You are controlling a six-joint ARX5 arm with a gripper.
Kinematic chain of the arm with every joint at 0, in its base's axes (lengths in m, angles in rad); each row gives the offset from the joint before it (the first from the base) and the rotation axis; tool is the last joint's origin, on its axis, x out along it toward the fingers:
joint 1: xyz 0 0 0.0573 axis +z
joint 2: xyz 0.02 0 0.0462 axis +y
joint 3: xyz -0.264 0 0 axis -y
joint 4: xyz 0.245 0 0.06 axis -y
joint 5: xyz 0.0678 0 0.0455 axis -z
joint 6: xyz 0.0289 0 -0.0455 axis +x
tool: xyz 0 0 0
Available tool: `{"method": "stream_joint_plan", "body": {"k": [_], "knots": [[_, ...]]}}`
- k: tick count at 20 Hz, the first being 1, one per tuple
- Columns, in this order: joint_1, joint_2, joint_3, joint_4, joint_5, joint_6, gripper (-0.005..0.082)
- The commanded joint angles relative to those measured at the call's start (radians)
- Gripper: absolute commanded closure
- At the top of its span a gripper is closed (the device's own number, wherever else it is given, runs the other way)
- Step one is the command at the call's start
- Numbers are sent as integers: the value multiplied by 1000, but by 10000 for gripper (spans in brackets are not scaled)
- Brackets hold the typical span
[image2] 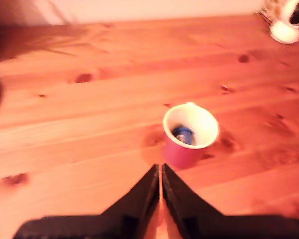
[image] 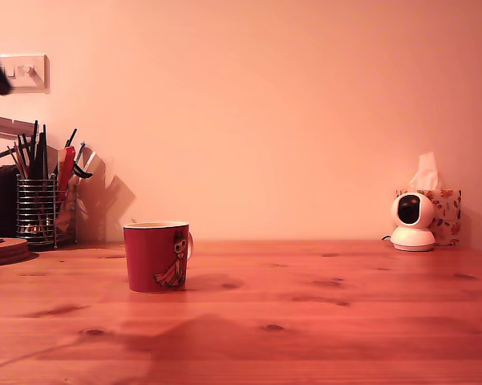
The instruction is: Pick up the coffee capsules on the table and drop them inside the coffee cup
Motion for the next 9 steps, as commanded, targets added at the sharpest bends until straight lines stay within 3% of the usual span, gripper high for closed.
{"method": "stream_joint_plan", "body": {"k": [1,4,9], "knots": [[-1,-60,-53,24,-26,-16,789],[-1,-156,-108,24,-59,-21,789],[-1,-264,-126,-3,-58,-26,789]]}}
